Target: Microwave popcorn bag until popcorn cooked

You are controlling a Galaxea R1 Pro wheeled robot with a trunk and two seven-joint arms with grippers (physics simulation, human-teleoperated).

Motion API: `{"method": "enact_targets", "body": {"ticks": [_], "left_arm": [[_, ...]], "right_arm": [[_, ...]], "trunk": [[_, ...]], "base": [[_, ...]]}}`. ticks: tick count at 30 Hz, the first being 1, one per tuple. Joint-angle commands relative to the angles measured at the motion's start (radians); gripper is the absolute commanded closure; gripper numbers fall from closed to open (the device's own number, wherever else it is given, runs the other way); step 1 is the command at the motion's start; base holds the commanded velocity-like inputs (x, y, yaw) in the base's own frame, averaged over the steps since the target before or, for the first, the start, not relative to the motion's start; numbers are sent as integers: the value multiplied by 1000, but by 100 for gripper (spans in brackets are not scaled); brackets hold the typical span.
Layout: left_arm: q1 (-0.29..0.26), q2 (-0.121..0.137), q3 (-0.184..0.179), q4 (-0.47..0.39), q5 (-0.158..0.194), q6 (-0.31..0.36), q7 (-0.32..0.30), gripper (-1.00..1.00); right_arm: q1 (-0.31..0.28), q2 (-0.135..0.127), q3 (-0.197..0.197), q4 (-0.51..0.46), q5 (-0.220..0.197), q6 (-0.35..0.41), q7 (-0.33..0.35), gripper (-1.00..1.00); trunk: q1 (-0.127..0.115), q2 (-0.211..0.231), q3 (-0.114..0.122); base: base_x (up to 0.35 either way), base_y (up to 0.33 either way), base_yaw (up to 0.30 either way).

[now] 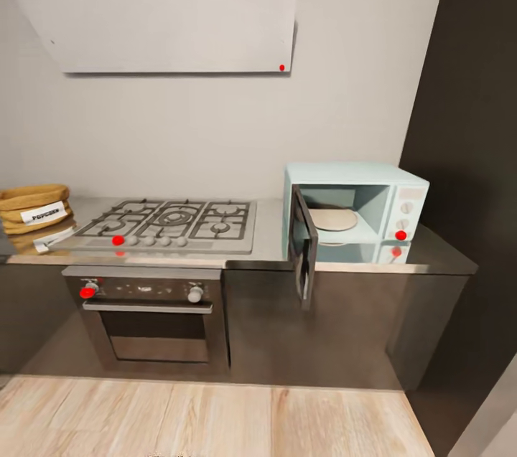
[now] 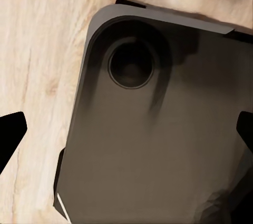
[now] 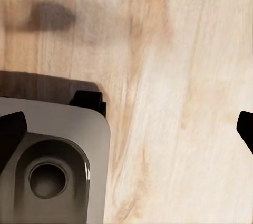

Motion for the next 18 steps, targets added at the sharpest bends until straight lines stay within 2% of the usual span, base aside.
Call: {"method": "enact_targets", "body": {"ticks": [1,18], "left_arm": [[0,0,8,-1,1,-1,0,-100],[0,0,8,-1,1,-1,0,-100]], "right_arm": [[-1,-1,-9,3,9,-6,2,-100],[-1,1,-9,3,9,1,2,-100]], "trunk": [[0,0,0],[0,0,7]], "base": [[0,0,247],[0,0,253]]}}
